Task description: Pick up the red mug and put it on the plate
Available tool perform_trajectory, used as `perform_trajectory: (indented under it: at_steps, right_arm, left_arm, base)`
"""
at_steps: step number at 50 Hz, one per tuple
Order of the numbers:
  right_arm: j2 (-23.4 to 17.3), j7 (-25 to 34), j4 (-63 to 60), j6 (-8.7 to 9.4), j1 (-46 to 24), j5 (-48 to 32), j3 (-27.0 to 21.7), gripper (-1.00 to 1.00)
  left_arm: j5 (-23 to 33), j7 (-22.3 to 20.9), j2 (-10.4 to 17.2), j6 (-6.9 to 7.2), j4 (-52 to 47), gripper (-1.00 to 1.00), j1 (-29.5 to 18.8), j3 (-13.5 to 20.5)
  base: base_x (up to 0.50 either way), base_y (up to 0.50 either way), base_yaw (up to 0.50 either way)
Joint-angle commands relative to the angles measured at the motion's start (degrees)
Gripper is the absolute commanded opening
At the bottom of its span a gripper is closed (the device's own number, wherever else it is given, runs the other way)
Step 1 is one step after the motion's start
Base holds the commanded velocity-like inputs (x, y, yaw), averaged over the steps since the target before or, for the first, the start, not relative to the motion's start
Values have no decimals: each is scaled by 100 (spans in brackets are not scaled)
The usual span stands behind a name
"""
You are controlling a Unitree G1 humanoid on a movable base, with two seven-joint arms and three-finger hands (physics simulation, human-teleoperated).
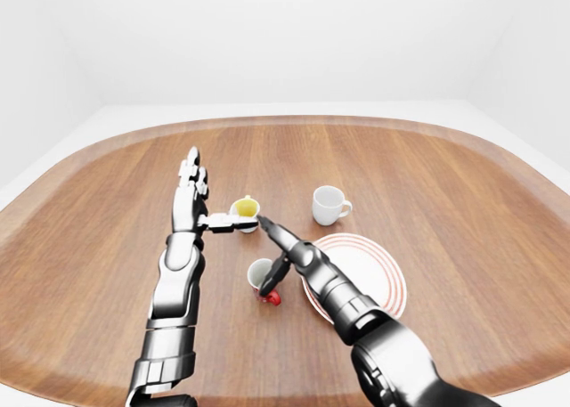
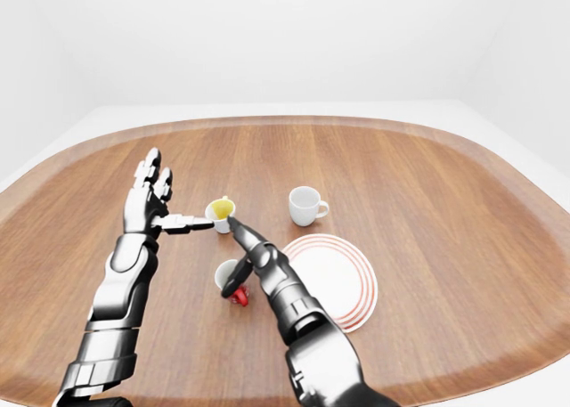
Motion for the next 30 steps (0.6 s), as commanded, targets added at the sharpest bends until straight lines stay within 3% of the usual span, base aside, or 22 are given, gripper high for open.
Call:
perform_trajectory:
  at_steps: [1,30]
  right_arm:
    - [92,-56,283,-65,-125,-64,5,100]
    - [246,-265,1071,-362,-75,-387,-29,100]
  left_arm:
    - [-10,7,10,0,-30,100,-2,8]
    - [-47,17,37,0,-140,100,17,44]
  base:
    - [0,0,0]
    - [0,0,0]
